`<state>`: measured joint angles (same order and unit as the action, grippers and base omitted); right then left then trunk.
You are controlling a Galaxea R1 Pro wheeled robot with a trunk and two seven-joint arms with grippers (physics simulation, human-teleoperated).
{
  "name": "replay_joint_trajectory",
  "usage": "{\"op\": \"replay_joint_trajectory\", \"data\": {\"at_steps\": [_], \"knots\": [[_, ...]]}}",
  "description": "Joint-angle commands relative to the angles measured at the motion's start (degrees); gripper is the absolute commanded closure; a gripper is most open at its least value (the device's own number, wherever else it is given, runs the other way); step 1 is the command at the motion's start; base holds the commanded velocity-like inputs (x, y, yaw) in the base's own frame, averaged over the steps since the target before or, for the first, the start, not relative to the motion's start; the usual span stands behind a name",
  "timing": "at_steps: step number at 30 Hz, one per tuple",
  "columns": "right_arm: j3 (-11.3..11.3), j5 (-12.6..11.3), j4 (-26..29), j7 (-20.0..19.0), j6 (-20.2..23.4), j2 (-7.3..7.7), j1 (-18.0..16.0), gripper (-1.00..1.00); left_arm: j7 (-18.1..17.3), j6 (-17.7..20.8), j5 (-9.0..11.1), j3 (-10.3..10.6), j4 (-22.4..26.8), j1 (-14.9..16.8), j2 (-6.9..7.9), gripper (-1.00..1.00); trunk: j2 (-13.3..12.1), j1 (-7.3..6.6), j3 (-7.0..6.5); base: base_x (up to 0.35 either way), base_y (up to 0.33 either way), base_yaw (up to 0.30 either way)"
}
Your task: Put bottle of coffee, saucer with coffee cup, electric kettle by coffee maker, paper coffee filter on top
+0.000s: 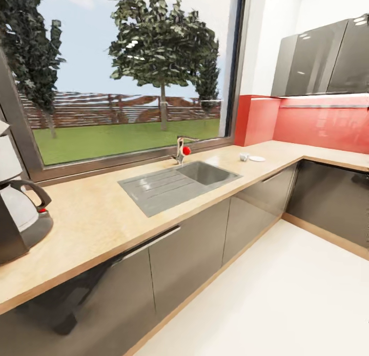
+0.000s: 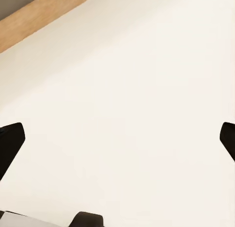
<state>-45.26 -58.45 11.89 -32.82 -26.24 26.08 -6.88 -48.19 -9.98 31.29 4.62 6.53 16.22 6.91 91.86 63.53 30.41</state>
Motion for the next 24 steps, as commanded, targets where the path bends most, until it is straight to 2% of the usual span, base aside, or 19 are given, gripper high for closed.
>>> {"op": "replay_joint_trajectory", "data": {"at_steps": [1,24], "knots": [[-0.44,-0.61,-0.03,-0.22,-0.12,0.02,-0.06,-1.0,-0.06,-0.39,0.35,0.48,-0.04,0.04,0.03,-1.0,0.03,0.03,0.06,0.289,-0.11,-0.174],[-0.44,-0.61,-0.03,-0.15,-0.12,0.02,-0.06,-1.0,-0.04,-0.39,0.35,0.55,-0.02,0.04,0.03,-1.0,0.03,0.03,0.06,0.3,-0.135,-0.266]]}}
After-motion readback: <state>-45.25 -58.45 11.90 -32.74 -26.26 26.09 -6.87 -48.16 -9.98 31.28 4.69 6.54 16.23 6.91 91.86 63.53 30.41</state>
